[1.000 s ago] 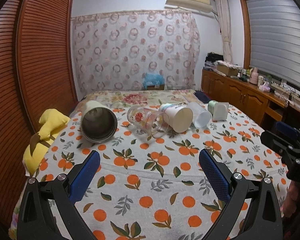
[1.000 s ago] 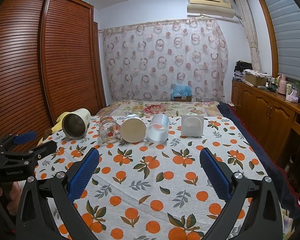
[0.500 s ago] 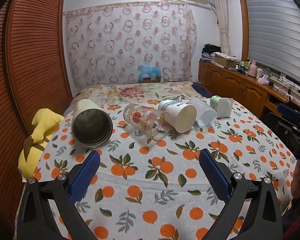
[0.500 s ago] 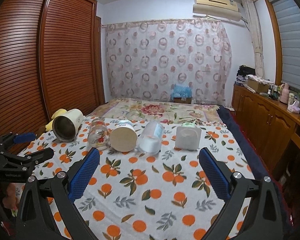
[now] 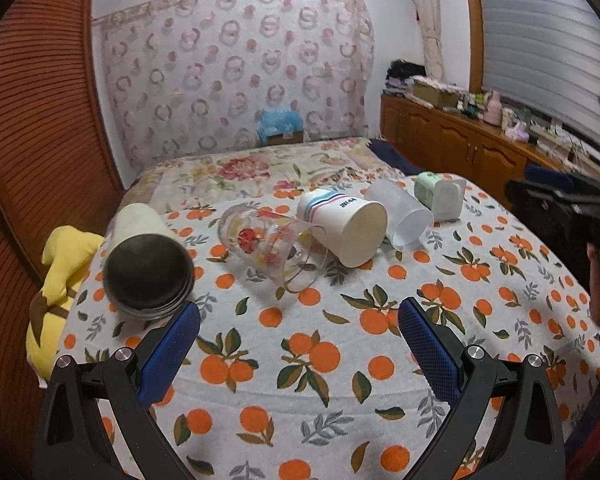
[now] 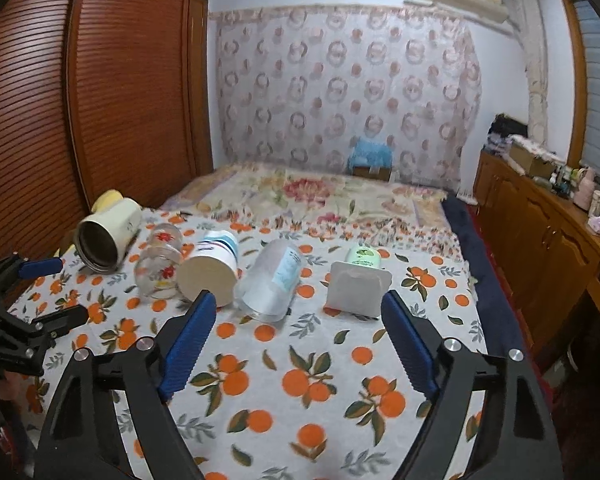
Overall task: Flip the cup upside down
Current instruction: 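Move the right tool to the pale green cup and close around it, then lift the green cup with the right tool and rotate it lid-down, then lower the inverted green cup onto the sheet with the right tool, then open the right tool and withdraw it from the green cup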
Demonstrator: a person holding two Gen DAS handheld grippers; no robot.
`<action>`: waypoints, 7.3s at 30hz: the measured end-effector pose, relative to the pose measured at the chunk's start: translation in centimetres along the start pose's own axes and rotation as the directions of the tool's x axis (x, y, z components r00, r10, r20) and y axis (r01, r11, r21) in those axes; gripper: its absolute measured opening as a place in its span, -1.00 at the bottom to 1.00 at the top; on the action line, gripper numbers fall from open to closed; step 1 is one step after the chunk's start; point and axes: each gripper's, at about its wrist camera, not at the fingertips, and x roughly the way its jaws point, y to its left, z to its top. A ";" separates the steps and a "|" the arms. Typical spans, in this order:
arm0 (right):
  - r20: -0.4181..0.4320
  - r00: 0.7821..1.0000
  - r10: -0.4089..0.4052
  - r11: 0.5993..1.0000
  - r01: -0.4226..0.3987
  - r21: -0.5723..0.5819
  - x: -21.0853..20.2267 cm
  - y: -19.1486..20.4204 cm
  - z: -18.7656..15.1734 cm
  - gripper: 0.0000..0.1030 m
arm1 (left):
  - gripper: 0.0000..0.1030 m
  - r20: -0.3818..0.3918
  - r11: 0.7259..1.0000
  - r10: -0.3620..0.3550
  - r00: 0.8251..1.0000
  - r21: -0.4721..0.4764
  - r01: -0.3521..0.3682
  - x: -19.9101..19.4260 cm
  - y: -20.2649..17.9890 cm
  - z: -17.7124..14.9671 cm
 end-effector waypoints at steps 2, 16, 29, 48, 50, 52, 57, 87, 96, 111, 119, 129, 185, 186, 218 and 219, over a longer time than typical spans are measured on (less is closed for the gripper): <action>-0.049 0.999 0.016 1.000 -0.016 -0.003 1.5 -0.9 1.0 0.64 | 0.86 -0.017 1.000 -0.004 1.000 0.023 0.004 0.6 -0.3 0.4; -0.391 0.916 0.091 0.993 -0.056 0.100 14.8 -6.9 7.1 0.55 | 0.86 -0.066 0.989 -0.083 0.994 0.117 0.090 3.9 -2.5 3.6; -0.585 0.807 0.084 0.991 -0.004 0.136 20.8 -8.5 6.9 0.35 | 0.86 -0.086 0.983 -0.157 0.984 0.086 0.165 6.3 -3.1 4.4; -0.545 0.837 0.046 0.997 -0.002 0.082 14.3 -5.9 7.4 0.06 | 0.86 -0.048 0.988 -0.150 0.988 0.039 0.152 2.8 -1.5 2.4; -0.532 0.845 0.055 0.997 -0.019 0.073 12.9 -4.9 7.5 0.06 | 0.86 -0.035 0.989 -0.140 0.990 0.035 0.141 1.9 -1.2 2.1; -0.521 0.850 0.071 0.997 -0.044 0.064 11.1 -3.6 7.3 0.06 | 0.86 -0.023 0.991 -0.131 0.991 0.028 0.132 0.9 -0.8 1.7; -0.510 0.850 0.130 0.991 -0.128 0.040 7.5 0.7 6.2 0.06 | 0.86 -0.008 0.993 -0.114 0.993 0.009 0.114 -0.8 0.2 0.8; -0.635 0.745 0.205 0.964 -0.266 -0.001 10.6 15.2 -1.2 0.08 | 0.86 -0.040 0.993 0.000 0.999 -0.115 -0.005 -2.7 9.3 -3.7; -0.595 0.773 0.222 0.964 -0.266 0.014 9.8 14.1 -0.5 0.30 | 0.86 -0.053 0.995 -0.001 0.999 -0.097 -0.004 -2.7 8.5 -3.3; -0.417 0.877 0.239 0.970 -0.234 0.065 3.1 6.9 -1.6 0.35 | 0.85 -0.109 0.995 -0.103 0.989 -0.020 0.102 -1.5 2.3 1.3; -0.371 0.887 0.274 0.962 -0.246 0.121 1.8 4.7 -3.8 0.36 | 0.61 -0.288 0.974 -0.225 0.931 -0.069 0.214 2.7 -0.9 2.4; -0.352 0.891 0.287 0.956 -0.245 0.160 1.4 3.3 -5.4 0.37 | 0.27 -0.443 0.935 -0.330 0.833 -0.274 0.224 6.6 -0.3 2.5; -0.220 0.943 0.251 0.962 -0.218 0.167 1.1 2.7 -6.6 0.39 | -0.04 -0.110 0.997 -0.033 0.993 0.060 0.040 7.0 -4.0 3.0; -0.218 0.943 0.251 0.962 -0.218 0.167 1.0 2.7 -6.7 0.39 | -0.04 -0.107 0.997 -0.032 0.994 0.063 0.039 6.9 -4.1 2.9; -0.169 0.956 0.241 0.958 -0.207 0.196 0.1 3.3 -7.9 0.39 | 0.28 -0.059 0.998 -0.041 0.997 0.041 0.044 3.3 -4.4 -1.2; -0.164 0.957 0.237 0.959 -0.204 0.197 0.1 3.3 -7.9 0.39 | 0.36 -0.051 0.998 -0.042 0.998 0.038 0.044 3.1 -4.3 -1.2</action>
